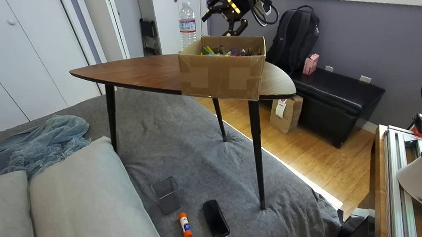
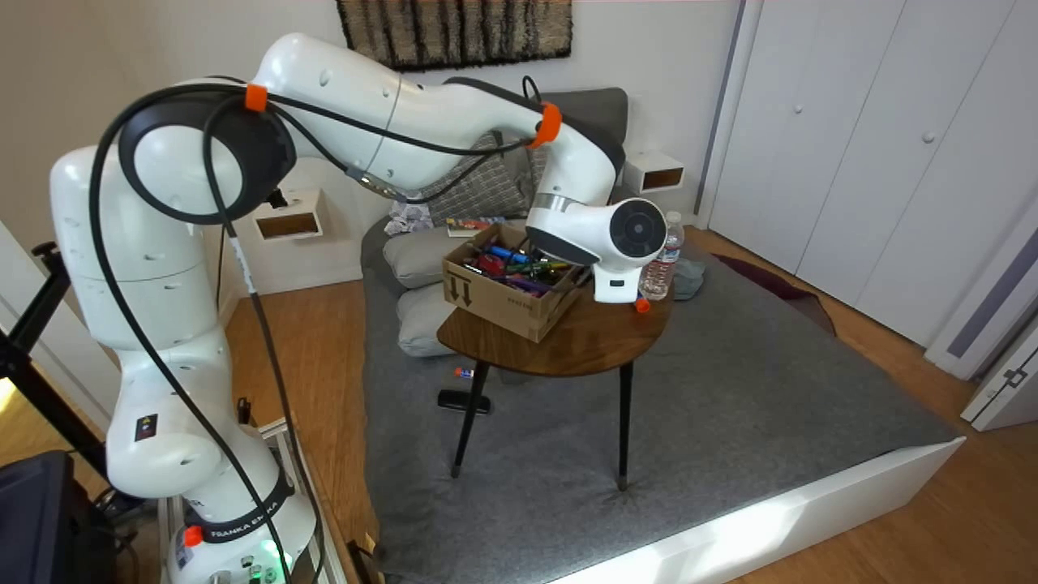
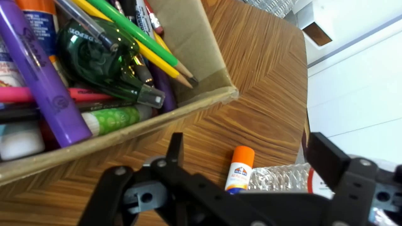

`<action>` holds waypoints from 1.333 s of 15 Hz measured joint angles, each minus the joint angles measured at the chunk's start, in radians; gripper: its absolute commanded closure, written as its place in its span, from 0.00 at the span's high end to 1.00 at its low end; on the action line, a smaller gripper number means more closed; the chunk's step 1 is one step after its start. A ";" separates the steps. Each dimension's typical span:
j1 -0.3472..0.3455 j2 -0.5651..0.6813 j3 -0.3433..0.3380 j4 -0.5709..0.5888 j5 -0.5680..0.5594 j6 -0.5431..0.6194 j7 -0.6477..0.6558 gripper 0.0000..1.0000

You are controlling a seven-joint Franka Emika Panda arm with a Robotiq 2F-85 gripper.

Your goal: Remove the glue stick from the box

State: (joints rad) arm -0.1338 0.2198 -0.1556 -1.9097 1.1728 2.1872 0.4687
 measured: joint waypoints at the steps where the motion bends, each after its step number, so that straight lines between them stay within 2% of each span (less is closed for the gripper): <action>1: 0.002 -0.017 0.000 0.000 -0.033 0.014 0.000 1.00; 3: 0.007 -0.054 0.000 -0.001 -0.111 0.032 -0.002 1.00; 9: 0.034 -0.188 0.012 -0.006 -0.456 0.038 0.000 1.00; 16: 0.052 -0.367 0.085 -0.040 -0.850 -0.040 0.000 1.00; 20: 0.058 -0.465 0.140 -0.086 -1.020 -0.042 -0.024 1.00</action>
State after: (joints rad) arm -0.0758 -0.2448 -0.0155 -1.9952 0.1532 2.1448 0.4446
